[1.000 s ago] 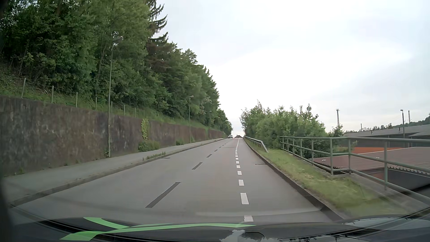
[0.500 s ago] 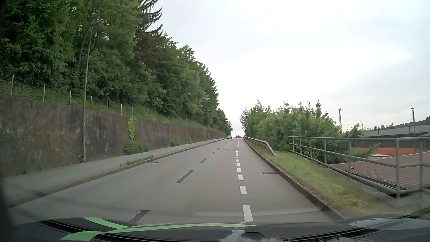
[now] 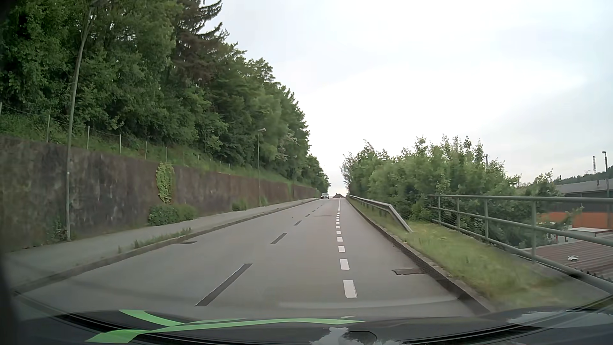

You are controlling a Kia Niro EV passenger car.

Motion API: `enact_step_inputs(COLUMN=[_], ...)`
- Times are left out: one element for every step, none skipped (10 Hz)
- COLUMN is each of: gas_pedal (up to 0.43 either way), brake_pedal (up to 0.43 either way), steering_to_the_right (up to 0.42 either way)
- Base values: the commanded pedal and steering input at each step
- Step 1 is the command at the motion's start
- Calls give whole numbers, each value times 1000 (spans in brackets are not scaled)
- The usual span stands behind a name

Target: Follow the waypoints while adhering to traffic rules and regulations

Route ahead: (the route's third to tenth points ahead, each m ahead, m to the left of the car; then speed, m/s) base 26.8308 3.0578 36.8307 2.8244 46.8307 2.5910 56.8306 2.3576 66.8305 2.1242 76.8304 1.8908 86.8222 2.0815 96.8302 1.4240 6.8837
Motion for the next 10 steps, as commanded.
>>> enact_step_inputs(gas_pedal=[150, 150, 138, 138, 138, 138, 138, 138, 138, 138], brake_pedal=[0, 0, 0, 0, 0, 0, 0, 0, 0, 0], steering_to_the_right=[3, 3, 2, 2, 2, 3, 2, 2, 0, 1])
